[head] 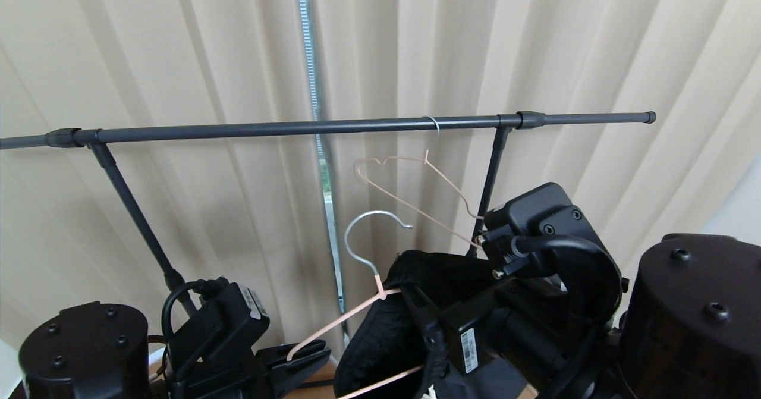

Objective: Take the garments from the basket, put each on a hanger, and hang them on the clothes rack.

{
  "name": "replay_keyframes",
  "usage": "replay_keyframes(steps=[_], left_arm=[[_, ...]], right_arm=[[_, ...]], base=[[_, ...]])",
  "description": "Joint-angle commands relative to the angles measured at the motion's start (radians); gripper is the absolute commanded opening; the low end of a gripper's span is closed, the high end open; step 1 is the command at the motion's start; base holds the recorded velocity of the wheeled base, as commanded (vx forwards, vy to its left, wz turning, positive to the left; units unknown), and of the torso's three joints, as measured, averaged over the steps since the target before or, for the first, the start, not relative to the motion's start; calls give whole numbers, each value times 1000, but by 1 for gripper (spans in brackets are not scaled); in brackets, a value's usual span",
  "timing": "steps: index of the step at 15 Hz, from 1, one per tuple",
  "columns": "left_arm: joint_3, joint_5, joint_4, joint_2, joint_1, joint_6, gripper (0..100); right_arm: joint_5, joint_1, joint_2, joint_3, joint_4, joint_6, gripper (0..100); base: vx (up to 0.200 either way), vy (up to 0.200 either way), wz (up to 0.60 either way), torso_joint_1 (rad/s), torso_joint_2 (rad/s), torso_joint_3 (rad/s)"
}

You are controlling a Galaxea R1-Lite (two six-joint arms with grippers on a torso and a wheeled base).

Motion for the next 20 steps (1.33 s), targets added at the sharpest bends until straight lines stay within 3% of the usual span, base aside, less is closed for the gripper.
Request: replay_keyframes(steps=[1, 13, 15, 16, 17, 19, 20], left_arm=[[0, 0, 4, 11, 0, 0, 0], [27, -1, -121, 37, 16, -37, 0], [46, -5, -137, 37, 16, -35, 0], [49, -5, -139, 37, 16, -35, 0], [52, -6, -144, 37, 16, -35, 0], [53, -9, -144, 38, 16, -34, 0], [57, -11, -144, 37, 16, -34, 0]], right_arm=[[0, 0, -36, -4, 3, 1, 100], [18, 0, -50, 5, 58, -2, 100], [55, 0, -99, 7, 109, -12, 100], [87, -1, -132, 7, 147, -21, 100], [176, -17, -221, 10, 259, -45, 100], [451, -133, -370, -26, 505, -142, 100], [544, -185, -399, -50, 574, -191, 100]], base=[[0, 0, 0, 0, 0, 0], [0, 0, 0, 0, 0, 0], [0, 0, 0, 0, 0, 0], [0, 0, 0, 0, 0, 0], [0, 0, 0, 0, 0, 0], [0, 0, 0, 0, 0, 0], [0, 0, 0, 0, 0, 0]])
